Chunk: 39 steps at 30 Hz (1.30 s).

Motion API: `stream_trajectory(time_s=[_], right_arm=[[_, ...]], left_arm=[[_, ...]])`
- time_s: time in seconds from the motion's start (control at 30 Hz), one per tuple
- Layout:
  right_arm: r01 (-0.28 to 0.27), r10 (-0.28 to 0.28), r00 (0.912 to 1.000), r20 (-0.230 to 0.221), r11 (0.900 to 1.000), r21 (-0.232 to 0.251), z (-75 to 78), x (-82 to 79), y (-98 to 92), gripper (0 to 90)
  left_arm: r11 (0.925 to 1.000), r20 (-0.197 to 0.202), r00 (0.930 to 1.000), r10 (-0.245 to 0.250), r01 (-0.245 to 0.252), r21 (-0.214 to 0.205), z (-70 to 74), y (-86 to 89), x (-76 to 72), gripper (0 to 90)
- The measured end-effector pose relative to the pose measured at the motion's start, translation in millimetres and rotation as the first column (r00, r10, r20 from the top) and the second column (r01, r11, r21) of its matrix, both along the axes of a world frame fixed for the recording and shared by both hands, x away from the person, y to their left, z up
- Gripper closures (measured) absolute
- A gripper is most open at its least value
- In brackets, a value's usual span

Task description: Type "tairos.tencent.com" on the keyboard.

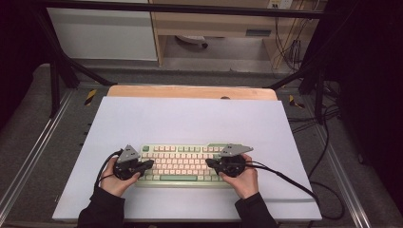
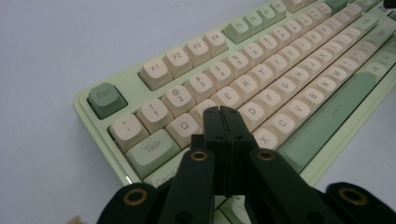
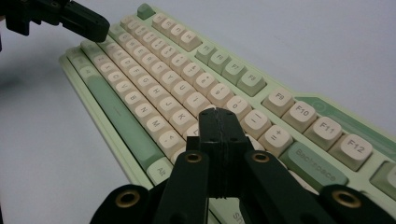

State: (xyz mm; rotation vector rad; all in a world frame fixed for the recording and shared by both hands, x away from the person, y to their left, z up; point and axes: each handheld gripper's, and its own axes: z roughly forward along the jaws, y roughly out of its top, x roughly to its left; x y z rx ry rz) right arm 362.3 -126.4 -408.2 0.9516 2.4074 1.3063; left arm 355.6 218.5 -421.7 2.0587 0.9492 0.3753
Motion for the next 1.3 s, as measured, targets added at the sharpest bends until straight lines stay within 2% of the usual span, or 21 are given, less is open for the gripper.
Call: stream_trajectory(time_s=[0.17,0.23,0.43,0.47,0.57,0.6,0.97,1.3], right_arm=[[-0.004,0.004,1.0000,-0.007,1.0000,0.001,-2.0,2.7,9.8,90.0],[-0.007,0.007,0.9999,-0.010,0.9998,0.017,-3.3,4.4,14.7,90.0],[-0.014,0.014,0.9998,-0.017,0.9998,0.012,-7.7,9.6,33.0,90.0],[-0.014,0.014,0.9998,-0.015,0.9999,-0.002,-8.6,11.5,39.5,90.0],[-0.019,0.019,0.9994,-0.028,0.9998,0.006,-10.2,13.8,45.0,90.0],[-0.016,0.016,0.9993,-0.034,0.9998,-0.012,-12.3,16.6,49.2,90.0],[0.010,-0.011,0.9985,-0.054,0.9995,-0.029,-22.2,26.7,56.2,90.0],[0.005,-0.007,0.9983,-0.058,0.9988,-0.050,-26.1,28.4,57.6,90.0]], left_arm=[[1.0000,0.000,1.0000,0.001,-0.001,0.001,-0.1,0.0,0.0,90.0],[1.0000,0.001,1.0000,0.000,0.000,0.001,-0.1,-0.2,-0.1,90.0],[1.0000,0.002,1.0000,0.000,0.000,0.000,0.2,-0.1,-0.2,90.0],[1.0000,0.003,1.0000,0.000,0.000,0.000,0.4,0.0,-0.3,90.0],[1.0000,0.004,1.0000,-0.001,0.001,0.000,0.9,0.3,-0.5,90.0],[1.0000,0.004,1.0000,-0.001,0.001,0.000,0.9,0.3,-0.5,90.0],[1.0000,0.005,1.0000,-0.002,0.002,-0.001,1.1,0.1,-0.6,90.0],[1.0000,0.004,1.0000,-0.004,0.004,0.001,0.9,-0.6,-0.7,90.0]])
